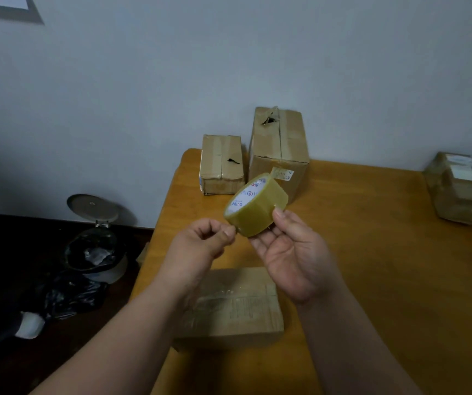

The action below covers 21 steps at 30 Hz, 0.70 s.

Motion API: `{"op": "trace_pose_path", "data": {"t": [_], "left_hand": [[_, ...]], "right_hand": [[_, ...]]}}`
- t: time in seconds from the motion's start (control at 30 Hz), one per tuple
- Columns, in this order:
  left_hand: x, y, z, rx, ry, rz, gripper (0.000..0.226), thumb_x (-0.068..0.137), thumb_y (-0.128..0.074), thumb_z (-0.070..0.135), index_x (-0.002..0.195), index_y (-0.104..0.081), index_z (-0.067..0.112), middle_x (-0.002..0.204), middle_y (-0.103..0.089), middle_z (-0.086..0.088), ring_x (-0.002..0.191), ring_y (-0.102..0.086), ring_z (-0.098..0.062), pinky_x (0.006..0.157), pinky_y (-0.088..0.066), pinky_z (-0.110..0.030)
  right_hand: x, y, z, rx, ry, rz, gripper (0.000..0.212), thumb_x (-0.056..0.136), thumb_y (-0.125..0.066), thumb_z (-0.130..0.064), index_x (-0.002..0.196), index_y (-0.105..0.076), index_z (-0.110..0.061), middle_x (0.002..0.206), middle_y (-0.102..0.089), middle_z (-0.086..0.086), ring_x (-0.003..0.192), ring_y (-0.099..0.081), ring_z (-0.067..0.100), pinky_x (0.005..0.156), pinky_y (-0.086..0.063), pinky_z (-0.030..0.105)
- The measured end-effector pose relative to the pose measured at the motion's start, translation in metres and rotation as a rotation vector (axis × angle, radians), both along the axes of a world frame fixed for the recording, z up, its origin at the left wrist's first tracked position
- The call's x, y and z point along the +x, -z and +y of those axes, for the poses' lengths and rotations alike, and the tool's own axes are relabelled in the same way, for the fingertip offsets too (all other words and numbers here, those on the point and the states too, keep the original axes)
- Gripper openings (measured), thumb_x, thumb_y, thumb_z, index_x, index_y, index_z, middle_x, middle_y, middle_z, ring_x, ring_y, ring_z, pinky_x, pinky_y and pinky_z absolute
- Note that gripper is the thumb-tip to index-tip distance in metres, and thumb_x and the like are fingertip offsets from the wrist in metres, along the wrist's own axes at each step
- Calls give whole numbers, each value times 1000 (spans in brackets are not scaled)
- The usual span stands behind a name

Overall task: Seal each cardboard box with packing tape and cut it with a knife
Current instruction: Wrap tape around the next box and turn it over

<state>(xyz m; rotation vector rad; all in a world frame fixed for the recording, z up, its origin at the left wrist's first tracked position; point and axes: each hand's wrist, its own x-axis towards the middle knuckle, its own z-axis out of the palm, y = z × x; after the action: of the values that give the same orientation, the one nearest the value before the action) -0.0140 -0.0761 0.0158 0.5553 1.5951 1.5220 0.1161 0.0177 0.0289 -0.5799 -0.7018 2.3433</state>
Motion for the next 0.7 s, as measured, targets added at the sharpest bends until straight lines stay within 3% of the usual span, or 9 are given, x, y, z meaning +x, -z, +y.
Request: {"op": "trace_pose_path", "data": {"t": [0.07, 0.17, 0.23, 0.33, 0.43, 0.5, 0.57, 0.63, 0.7], "left_hand": [[-8, -7, -4, -5, 42, 50, 23, 90, -66, 19, 67, -68, 23, 82, -68, -4, 87, -59, -22, 89, -48, -40], [-20, -18, -8, -45, 134, 112, 24, 95, -60, 22, 72, -66, 19, 82, -71, -2, 89, -64, -20, 91, -52, -43], [-28, -27, -10, -70, 186, 123, 23, 97, -56, 21, 76, -64, 14, 81, -71, -4, 87, -67, -20, 87, -57, -45], [-36, -37, -11, -135, 200, 140, 21, 99, -54, 20, 83, -59, 8, 78, -71, -9, 83, -73, -24, 79, -60, -46], [-40, -42, -10, -200, 212, 165, 19, 100, -53, 19, 86, -58, 6, 86, -70, -18, 80, -74, -28, 73, -60, -42], [-43, -45, -10, -226, 247, 151, 19, 100, -52, 18, 85, -57, 8, 89, -70, -21, 81, -73, -32, 71, -59, -41], [-49, -47, -11, -236, 312, 140, 22, 101, -51, 19, 82, -57, 9, 82, -69, -17, 81, -73, -33, 71, -58, -41], [-56, -49, -12, -245, 370, 144, 26, 101, -50, 19, 78, -57, 10, 71, -69, -9, 78, -72, -30, 69, -56, -40], [-62, -50, -12, -256, 392, 181, 27, 101, -50, 19, 77, -58, 11, 68, -67, -4, 77, -71, -28, 69, -55, -39]], "right_hand": [[3, 2, -1, 26, -24, -25, 30, 91, -56, -14, 117, -62, -3, 124, -64, 21, 117, -63, 32, 95, -53, 41], [9, 3, 0, 138, 5, -221, 13, 79, -67, -25, 86, -76, -18, 97, -73, 8, 94, -68, 23, 80, -49, 35], [14, 2, 2, 257, 117, -416, 23, 71, -73, -36, 84, -70, -18, 85, -68, 3, 83, -64, 20, 72, -45, 33], [19, 2, 5, 678, 253, -751, 46, 68, -72, -46, 109, -57, -34, 117, -56, -5, 105, -55, 13, 81, -46, 29], [16, -7, 0, 1035, -24, -761, 48, 79, -59, -50, 125, -47, -56, 142, -35, -26, 126, -40, 3, 97, -42, 32], [12, -11, -1, 1045, -134, -714, 30, 81, -54, -49, 110, -61, -48, 131, -49, -30, 119, -48, -3, 93, -45, 29], [11, -14, 1, 975, -148, -653, 15, 80, -56, -43, 85, -63, -30, 95, -64, -18, 90, -59, -3, 75, -48, 21], [12, -17, 3, 964, -160, -610, 17, 80, -59, -39, 71, -58, -25, 69, -57, -9, 67, -54, 3, 61, -44, 15], [12, -18, 6, 976, -167, -586, 24, 78, -63, -43, 70, -58, -21, 66, -54, -7, 65, -50, 6, 59, -41, 16]]}}
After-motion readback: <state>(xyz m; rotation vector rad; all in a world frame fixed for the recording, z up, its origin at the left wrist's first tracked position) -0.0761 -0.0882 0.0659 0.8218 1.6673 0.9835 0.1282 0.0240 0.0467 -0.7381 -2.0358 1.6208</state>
